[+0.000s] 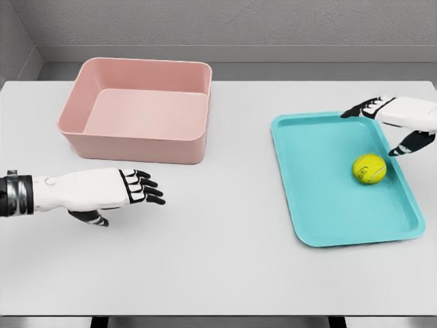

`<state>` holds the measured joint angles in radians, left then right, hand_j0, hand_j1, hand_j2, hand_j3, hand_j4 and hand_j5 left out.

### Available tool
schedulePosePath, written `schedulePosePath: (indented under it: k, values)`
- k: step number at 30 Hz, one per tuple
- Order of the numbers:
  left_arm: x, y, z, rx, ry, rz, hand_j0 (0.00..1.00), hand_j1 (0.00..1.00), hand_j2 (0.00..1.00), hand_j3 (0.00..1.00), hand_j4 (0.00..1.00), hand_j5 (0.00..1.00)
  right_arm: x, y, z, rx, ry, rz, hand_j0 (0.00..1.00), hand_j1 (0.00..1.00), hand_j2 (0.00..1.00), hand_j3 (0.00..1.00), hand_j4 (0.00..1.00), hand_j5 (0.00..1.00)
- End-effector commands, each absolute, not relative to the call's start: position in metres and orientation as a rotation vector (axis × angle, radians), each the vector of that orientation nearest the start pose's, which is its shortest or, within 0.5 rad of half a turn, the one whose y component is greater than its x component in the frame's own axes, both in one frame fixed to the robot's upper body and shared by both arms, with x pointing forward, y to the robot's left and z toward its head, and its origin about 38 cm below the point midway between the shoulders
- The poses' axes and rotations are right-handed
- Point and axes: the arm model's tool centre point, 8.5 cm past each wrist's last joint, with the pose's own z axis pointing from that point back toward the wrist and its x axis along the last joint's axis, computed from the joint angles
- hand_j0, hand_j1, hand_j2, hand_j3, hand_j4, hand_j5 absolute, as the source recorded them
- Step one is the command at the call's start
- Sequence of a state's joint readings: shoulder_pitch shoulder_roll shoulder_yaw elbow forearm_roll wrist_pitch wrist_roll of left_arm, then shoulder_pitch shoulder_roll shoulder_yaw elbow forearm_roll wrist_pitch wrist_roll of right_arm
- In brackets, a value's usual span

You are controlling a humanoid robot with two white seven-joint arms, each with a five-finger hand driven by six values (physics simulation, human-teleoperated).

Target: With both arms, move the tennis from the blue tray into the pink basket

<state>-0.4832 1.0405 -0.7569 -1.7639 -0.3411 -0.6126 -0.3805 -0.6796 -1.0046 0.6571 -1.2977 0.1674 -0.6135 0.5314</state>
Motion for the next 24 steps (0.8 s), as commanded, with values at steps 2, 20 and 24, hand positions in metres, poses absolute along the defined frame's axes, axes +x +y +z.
schedulePosePath:
  k: [2, 20, 24]
  values:
    - [0.342, 0.283, 0.19, -0.204, 1.966, 3.007, 1.0, 1.0, 1.0, 1.0, 1.0, 1.0, 0.43, -0.412, 0.229, -0.398, -1.254, 1.882, 1.0, 1.0, 1.0, 1.0, 1.0, 1.0]
    - [0.344, 0.29, 0.197, -0.243, 1.935, 3.023, 1.0, 1.0, 1.0, 1.0, 1.0, 1.0, 0.424, -0.413, 0.185, -0.305, -1.141, 1.898, 1.0, 1.0, 1.0, 1.0, 1.0, 1.0]
    - [0.345, 0.289, 0.198, -0.238, 1.945, 3.017, 1.0, 1.0, 1.0, 1.0, 1.0, 1.0, 0.425, -0.41, 0.183, -0.298, -1.144, 1.897, 1.0, 1.0, 1.0, 1.0, 1.0, 1.0]
